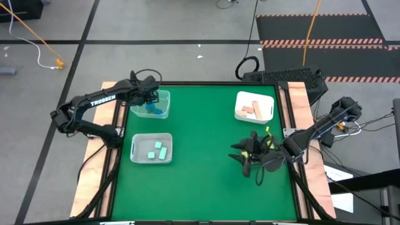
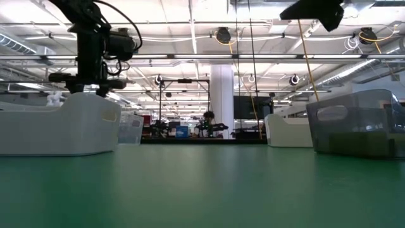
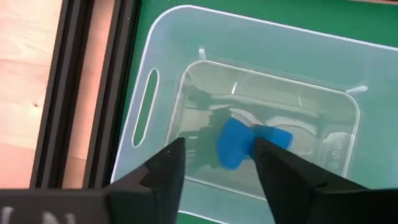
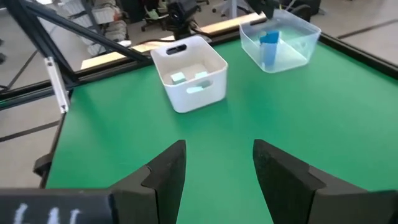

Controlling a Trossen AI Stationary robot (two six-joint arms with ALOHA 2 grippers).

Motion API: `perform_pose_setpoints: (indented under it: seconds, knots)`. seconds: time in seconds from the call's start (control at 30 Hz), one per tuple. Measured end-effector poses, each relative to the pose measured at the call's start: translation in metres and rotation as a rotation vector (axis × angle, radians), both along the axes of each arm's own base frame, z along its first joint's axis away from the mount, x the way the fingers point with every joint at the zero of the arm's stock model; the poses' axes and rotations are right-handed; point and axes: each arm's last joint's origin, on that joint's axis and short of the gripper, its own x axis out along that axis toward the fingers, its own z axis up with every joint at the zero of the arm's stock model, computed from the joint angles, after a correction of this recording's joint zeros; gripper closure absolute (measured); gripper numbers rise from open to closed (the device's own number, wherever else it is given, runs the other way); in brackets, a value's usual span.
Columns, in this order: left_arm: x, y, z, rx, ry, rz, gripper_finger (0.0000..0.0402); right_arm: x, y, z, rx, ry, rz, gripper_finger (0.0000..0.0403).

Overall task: Sort & place blocks by color
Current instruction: Put the blue block into the white transparent bin, then return to Home Position

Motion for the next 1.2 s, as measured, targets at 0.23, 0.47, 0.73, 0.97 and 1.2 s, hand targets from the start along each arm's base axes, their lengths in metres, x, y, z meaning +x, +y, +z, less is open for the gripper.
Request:
perform_pose_setpoints:
  seconds: [0.23,0.47,0.73,0.97,1.2]
  knots:
    - [0.002,0.001,0.001,-0.005,0.014,-0.138,0.0169,0.001,-0.007,-0.01,-0.07,0.043,-0.002,0.0222]
    - [0.006,-0.024,0.023,0.134,0.001,-0.269,0.0178,0.006,-0.024,-0.012,-0.2,0.108,-0.023,0.0222]
    - [-0.003,-0.079,0.066,0.336,-0.202,-0.48,0.0177,0.013,-0.049,-0.015,-0.276,0.179,-0.096,0.0222]
    - [-0.019,-0.122,0.086,0.498,-0.292,-0.65,0.0176,0.017,-0.068,-0.017,-0.341,0.218,-0.139,0.0222]
    - [-0.007,-0.158,0.082,0.51,-0.387,-0.869,0.0176,0.008,-0.086,-0.041,-0.241,0.189,-0.148,0.0222]
